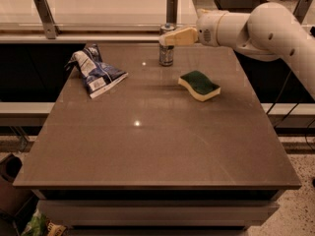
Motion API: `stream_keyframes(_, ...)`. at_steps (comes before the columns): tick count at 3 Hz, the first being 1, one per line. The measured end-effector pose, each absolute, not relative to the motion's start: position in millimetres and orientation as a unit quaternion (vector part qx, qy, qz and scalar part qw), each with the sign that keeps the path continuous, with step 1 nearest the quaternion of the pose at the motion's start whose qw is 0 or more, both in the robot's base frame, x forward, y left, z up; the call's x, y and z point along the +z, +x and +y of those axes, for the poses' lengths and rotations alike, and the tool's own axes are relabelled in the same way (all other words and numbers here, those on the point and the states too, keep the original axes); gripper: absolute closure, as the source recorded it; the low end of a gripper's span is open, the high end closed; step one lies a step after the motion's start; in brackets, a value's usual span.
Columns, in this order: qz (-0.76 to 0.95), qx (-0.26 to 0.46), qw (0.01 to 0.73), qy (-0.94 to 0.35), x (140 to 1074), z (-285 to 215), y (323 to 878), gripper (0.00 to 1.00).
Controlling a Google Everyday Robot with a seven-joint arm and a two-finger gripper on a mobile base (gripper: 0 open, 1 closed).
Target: Pick redbull can
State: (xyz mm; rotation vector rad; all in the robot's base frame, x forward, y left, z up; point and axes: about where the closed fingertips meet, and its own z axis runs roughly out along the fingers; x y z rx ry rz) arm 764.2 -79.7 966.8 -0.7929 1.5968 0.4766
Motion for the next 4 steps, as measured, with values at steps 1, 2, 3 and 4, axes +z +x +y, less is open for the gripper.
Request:
stream_keyframes(1, 0.683, 0.224, 0.605, -0.343, 962, -60, 777, 0.0)
stream_keyframes(2, 0.675, 0.245, 0.608, -0.339, 955, -43, 787, 0.0)
stream_keyframes(3, 0.673, 0.267, 0.606, -0.329, 941, -31, 794, 0.0)
stream_keyframes(4, 0.674, 0.281, 0.604, -0.321, 928, -24, 801, 0.18)
